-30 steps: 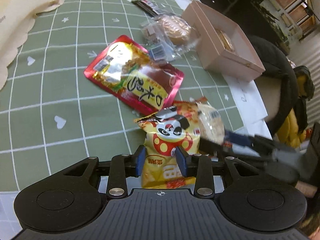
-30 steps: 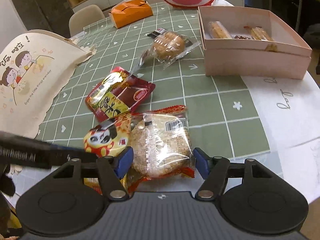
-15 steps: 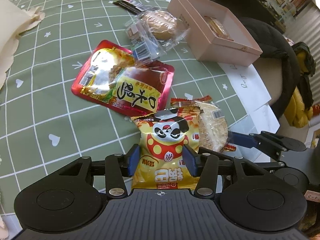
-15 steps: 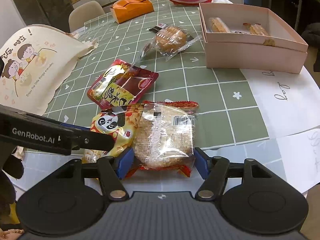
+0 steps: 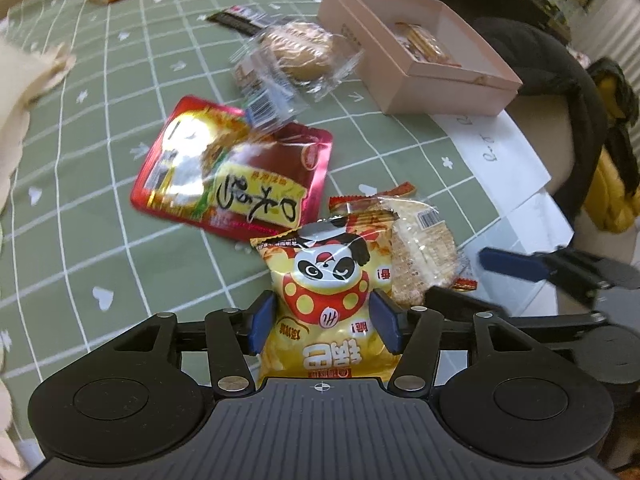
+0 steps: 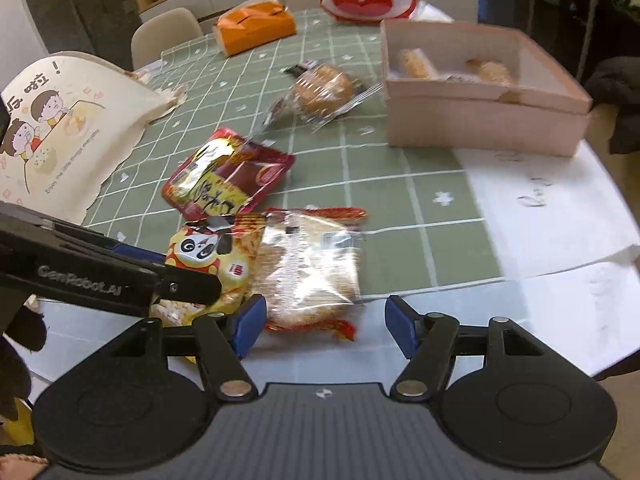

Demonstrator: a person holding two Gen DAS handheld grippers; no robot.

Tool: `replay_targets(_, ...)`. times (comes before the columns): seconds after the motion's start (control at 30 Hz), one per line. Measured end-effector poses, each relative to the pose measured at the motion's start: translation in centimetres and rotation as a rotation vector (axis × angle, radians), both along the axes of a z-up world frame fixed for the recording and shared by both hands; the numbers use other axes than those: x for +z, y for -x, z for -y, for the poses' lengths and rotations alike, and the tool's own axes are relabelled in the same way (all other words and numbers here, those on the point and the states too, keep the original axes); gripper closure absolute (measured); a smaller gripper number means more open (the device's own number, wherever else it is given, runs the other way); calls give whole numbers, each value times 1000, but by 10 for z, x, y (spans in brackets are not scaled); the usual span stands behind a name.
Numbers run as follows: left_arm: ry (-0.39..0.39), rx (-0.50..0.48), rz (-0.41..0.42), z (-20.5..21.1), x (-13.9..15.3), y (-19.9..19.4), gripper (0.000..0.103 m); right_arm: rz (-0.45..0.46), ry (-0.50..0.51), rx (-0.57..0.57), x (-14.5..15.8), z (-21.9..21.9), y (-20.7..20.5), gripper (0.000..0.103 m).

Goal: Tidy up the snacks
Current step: 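Drop the panda packet into the pink box with the left tool while the right tool lifts the cracker packet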

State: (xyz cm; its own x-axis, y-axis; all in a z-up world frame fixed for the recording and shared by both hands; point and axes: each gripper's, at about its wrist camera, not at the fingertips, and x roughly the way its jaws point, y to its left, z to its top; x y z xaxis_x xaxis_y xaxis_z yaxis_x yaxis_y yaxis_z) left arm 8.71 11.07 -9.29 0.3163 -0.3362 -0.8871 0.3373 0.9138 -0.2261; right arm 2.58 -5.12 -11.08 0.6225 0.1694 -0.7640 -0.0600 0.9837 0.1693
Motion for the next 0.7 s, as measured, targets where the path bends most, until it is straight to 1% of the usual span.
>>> replay_targets(0.03,-14,-10,11,3,-1,0,41,7,3,-8,2,3,3,36)
replay_targets(0.1,-28,-23,14,8,-3,-1,34,12,9,-25,2,9,6,36)
replay_targets(0.17,-38,-39,15,13,-5,-2,30,12,29,-49,0,14,8,36)
replay_targets(0.27,-43,-62,25,16,-6,-2,29,13,41,-86,-5,20,10,35)
replay_targets(0.33,-24,-60,30,12,-5,0,33,19,48,-107,-7,21,12,34)
replay_targets(0.4,-5,-48,39,5,-3,2,43,32,78,-112,-6,18,14,34)
replay_targets(0.5,45,-5,21,-11,0,4,54,68,136,-101,-3,12,15,34)
replay_targets(0.57,56,18,15,-20,2,8,58,94,151,-85,3,7,15,35)
replay_targets(0.7,58,55,18,-36,4,17,60,118,106,-21,11,-3,5,34)
